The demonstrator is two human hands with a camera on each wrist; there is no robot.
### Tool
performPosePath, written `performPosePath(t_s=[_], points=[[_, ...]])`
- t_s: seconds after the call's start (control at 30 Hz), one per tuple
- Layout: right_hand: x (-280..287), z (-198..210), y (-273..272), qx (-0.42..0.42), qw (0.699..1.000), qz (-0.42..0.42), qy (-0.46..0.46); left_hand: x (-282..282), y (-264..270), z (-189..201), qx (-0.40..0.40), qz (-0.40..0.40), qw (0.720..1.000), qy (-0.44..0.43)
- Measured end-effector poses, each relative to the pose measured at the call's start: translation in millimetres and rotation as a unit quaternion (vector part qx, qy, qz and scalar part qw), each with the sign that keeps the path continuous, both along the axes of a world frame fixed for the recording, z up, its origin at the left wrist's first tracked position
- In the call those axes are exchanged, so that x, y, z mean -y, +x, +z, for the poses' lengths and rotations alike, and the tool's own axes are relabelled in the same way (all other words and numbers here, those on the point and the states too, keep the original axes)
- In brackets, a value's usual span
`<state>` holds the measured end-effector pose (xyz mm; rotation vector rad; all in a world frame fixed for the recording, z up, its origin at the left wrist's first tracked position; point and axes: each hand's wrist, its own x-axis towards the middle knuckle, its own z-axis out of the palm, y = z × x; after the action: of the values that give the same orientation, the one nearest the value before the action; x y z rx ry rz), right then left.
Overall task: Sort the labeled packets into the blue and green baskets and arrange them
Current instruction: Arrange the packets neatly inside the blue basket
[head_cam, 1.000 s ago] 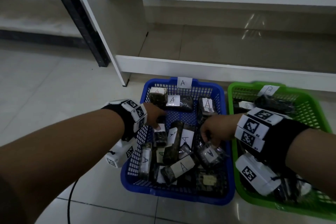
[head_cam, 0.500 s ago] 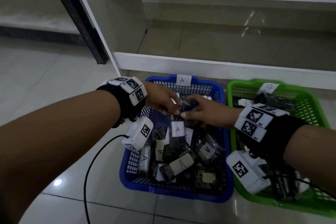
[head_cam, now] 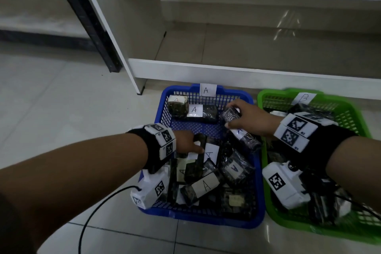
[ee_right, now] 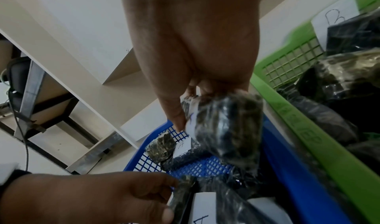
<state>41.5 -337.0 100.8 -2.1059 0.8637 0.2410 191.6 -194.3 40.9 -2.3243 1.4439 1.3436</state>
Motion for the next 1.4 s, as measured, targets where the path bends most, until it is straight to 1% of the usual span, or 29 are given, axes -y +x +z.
performPosePath(t_s=[0.07,0.13,0.17,0.23,0.27,0.3,0.33,0.37,0.4,0.43,0.5,0.53,0.57,0.6,0.7,0.8,0.87,0.93,1.0,1.1,1.23,1.33,1.4], points=[[0,-1,1,0.011,1.000,-0.001,-0.004,4,2,0,-0.057,0.064,0.996,-0.024],[0,-2,1,0.023,1.000,-0.001,-0.008,11,6,7,-0.121,0.093,0.987,-0.058],[0,-2,2,0.027,1.000,0.000,-0.009,14,11,8,-0.153,0.120,0.978,-0.077],[0,-2,2,0.038,0.999,-0.004,-0.008,21,22,10,-0.207,0.213,0.947,-0.123],[0,-2,2,0.046,0.999,-0.007,-0.004,23,26,12,-0.208,0.254,0.932,-0.152],[0,-3,2,0.052,0.999,-0.011,0.000,25,30,13,-0.182,0.284,0.925,-0.176],[0,-3,2,0.056,0.998,-0.014,0.004,26,33,15,-0.134,0.294,0.929,-0.181],[1,-3,1,0.056,0.998,-0.016,0.006,26,35,15,-0.078,0.282,0.941,-0.170],[1,-4,1,0.054,0.998,-0.016,0.004,26,36,17,-0.028,0.251,0.956,-0.152],[2,-4,0,0.048,0.999,-0.017,0.001,26,35,18,0.015,0.204,0.969,-0.138],[3,-5,0,0.042,0.999,-0.016,-0.005,25,34,17,0.107,0.070,0.986,-0.106],[3,-5,0,0.042,0.999,-0.016,-0.008,24,33,16,0.150,0.006,0.985,-0.086],[3,-5,0,0.043,0.999,-0.016,-0.011,24,34,14,0.177,-0.041,0.980,-0.076],[3,-5,0,0.046,0.999,-0.018,-0.011,23,35,13,0.183,-0.066,0.978,-0.072],[3,-4,0,0.051,0.998,-0.024,-0.004,15,38,14,0.175,-0.115,0.976,-0.065],[3,-6,0,0.047,0.999,-0.020,-0.006,7,42,17,0.175,-0.175,0.967,-0.063],[3,-6,0,0.047,0.999,-0.023,-0.007,5,44,17,0.208,-0.203,0.955,-0.057],[3,-7,0,0.050,0.998,-0.032,0.000,5,45,15,0.272,-0.242,0.929,-0.058],[3,-8,1,0.053,0.998,-0.040,-0.001,4,42,12,0.317,-0.263,0.908,-0.071],[3,-9,1,0.060,0.997,-0.053,-0.015,4,35,3,0.299,-0.245,0.916,-0.106],[6,-13,2,0.069,0.995,-0.070,-0.018,1,25,-3,0.274,-0.217,0.930,-0.112],[7,-13,4,0.068,0.994,-0.080,-0.008,2,22,2,0.299,-0.220,0.920,-0.126],[7,-14,4,0.065,0.995,-0.078,-0.011,3,23,6,0.312,-0.203,0.919,-0.131]])
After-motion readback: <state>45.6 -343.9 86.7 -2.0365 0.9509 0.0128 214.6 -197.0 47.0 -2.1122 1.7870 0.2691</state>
